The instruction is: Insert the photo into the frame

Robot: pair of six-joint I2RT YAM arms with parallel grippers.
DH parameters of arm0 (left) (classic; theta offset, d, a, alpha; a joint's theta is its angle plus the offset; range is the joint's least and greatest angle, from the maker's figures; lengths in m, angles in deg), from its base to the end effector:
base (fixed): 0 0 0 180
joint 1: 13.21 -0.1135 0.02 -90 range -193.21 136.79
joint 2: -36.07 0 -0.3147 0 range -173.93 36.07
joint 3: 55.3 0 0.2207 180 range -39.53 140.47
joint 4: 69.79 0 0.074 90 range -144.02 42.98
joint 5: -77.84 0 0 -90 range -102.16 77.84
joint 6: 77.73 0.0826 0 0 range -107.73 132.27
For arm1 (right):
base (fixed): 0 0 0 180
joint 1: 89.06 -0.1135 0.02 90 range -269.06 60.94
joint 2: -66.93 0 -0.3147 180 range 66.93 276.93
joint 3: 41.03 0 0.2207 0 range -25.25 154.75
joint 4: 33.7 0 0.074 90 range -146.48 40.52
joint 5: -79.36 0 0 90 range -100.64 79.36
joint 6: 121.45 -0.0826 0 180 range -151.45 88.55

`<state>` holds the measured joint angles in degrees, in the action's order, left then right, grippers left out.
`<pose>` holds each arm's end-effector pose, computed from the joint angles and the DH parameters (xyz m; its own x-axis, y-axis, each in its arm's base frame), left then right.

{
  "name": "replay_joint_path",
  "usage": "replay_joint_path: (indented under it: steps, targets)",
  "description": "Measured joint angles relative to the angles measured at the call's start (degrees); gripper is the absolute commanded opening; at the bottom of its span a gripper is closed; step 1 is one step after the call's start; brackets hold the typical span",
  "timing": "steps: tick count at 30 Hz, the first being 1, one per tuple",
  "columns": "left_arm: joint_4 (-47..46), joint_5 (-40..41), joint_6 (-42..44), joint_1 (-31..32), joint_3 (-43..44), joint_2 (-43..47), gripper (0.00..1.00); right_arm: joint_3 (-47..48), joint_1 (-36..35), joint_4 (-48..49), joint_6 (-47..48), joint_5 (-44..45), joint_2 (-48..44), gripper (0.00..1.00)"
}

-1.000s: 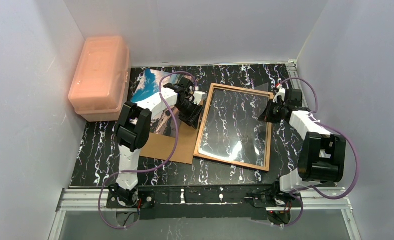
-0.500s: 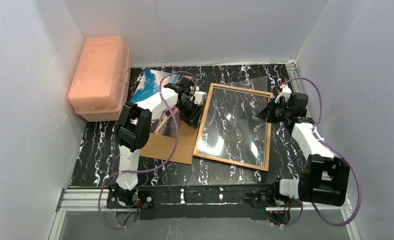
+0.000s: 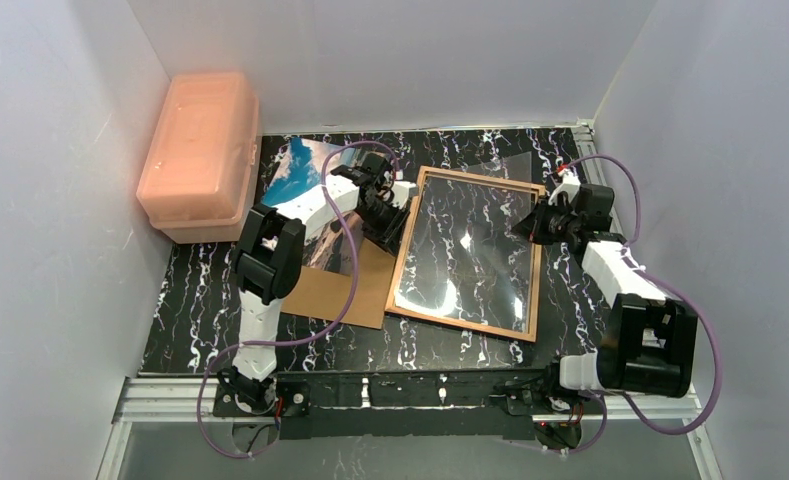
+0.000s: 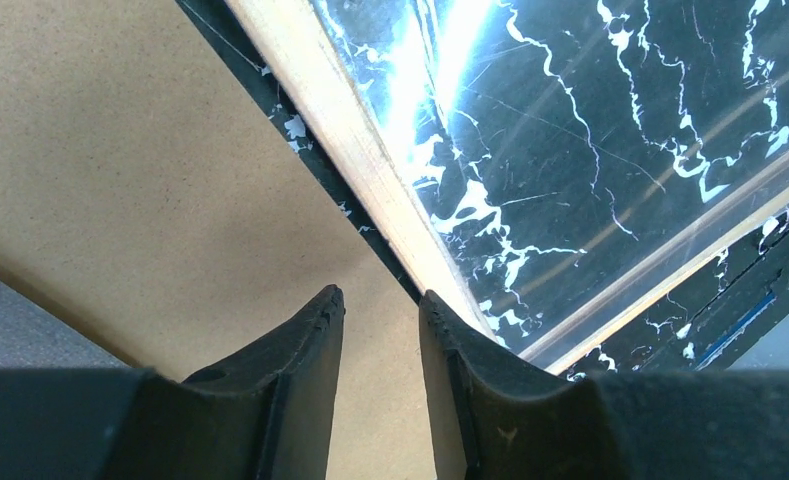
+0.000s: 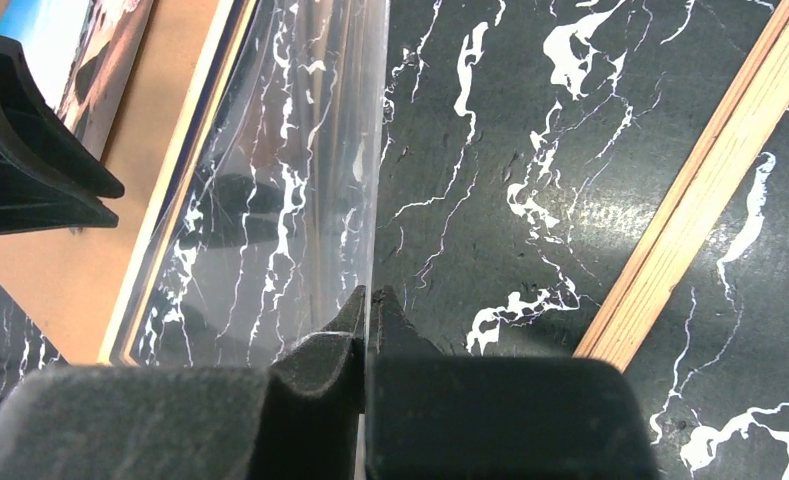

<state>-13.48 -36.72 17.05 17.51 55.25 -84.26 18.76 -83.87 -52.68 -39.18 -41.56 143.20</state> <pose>0.3752 -0.2629 0.2113 -0.7324 0.5234 -0.4356 0.6728 0.6545 -0.3449 0.2776 0.0174 0.2726 -0.6181 0.1720 -0.7670 -0.2584 0.8771 0.4049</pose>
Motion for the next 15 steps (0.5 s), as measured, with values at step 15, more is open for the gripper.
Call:
replay_joint_path:
  steps: [15]
  targets:
    - [-0.92, 0.17, 0.35, 0.63, 0.00, -0.37, 0.24, 0.68, 0.04, 1.97, -1.33, -2.73, 4.35, 0.01]
